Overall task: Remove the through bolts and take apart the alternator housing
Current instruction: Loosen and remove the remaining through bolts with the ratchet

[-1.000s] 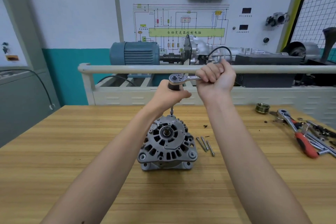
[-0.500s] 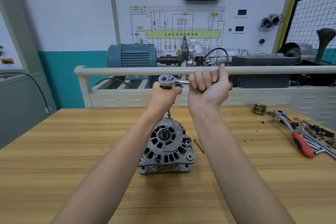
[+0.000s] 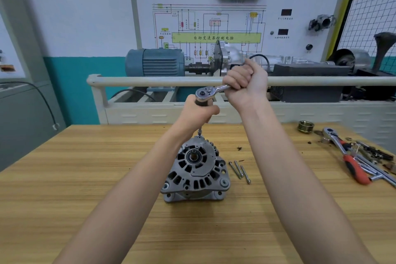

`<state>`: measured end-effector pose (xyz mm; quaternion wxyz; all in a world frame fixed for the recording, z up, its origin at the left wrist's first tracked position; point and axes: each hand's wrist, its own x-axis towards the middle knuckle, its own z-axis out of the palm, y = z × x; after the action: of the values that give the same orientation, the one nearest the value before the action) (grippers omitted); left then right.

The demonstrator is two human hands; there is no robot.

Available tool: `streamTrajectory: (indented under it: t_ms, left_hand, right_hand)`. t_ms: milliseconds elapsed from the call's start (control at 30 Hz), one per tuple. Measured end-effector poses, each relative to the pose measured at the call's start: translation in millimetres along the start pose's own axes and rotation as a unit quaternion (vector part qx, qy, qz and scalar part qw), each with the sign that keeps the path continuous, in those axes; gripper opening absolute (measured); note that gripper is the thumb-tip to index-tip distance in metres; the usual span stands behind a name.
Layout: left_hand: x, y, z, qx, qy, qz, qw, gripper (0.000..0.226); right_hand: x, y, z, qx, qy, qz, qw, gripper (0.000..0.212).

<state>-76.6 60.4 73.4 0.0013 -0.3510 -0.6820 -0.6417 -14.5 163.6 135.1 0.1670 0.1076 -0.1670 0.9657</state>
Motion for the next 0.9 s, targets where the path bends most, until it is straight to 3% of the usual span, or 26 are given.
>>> streamTrajectory:
  t_ms: [133, 200, 300, 500, 567, 667, 800, 900]
  left_hand:
    - [2.8, -1.4, 13.4, -0.027, 0.142, -0.019, 0.989, 0.034]
    - [4.3, -1.4, 16.2, -0.036, 0.162, -0.025, 0.986, 0.034]
    - [0.8, -0.2, 13.0, 0.009, 0.114, -0.016, 0.993, 0.025]
    - [-6.4, 2.8, -7.6, 0.075, -0.091, 0.026, 0.993, 0.036]
    - [-7.0, 2.5, -7.5, 0.077, -0.102, 0.025, 0.992, 0.038]
    - [-4.4, -0.1, -2.0, 0.038, -0.019, 0.013, 0.999, 0.043]
    - [3.4, 0.2, 10.5, 0.010, 0.133, -0.017, 0.991, 0.020]
    - [3.1, 0.8, 15.3, 0.028, 0.130, -0.018, 0.991, 0.019]
  right_hand:
    - [-29.7, 19.8, -13.1, 0.009, 0.005, -0.149, 0.989, 0.055]
    - [-38.6, 25.6, -16.1, -0.001, 0.000, -0.188, 0.982, 0.059]
    - [-32.4, 16.6, -12.6, 0.006, 0.003, -0.161, 0.987, 0.059]
    - [0.7, -5.7, 2.5, -0.034, -0.017, 0.048, 0.998, 0.056]
    - [2.6, -5.3, 5.0, -0.037, -0.024, 0.067, 0.997, 0.056]
    - [-6.0, 2.1, -1.3, -0.019, -0.017, -0.013, 1.000, 0.059]
    - [-30.3, 22.9, -16.3, 0.015, -0.023, -0.151, 0.988, 0.060]
    - [-32.1, 19.0, -14.4, 0.012, -0.017, -0.166, 0.986, 0.060]
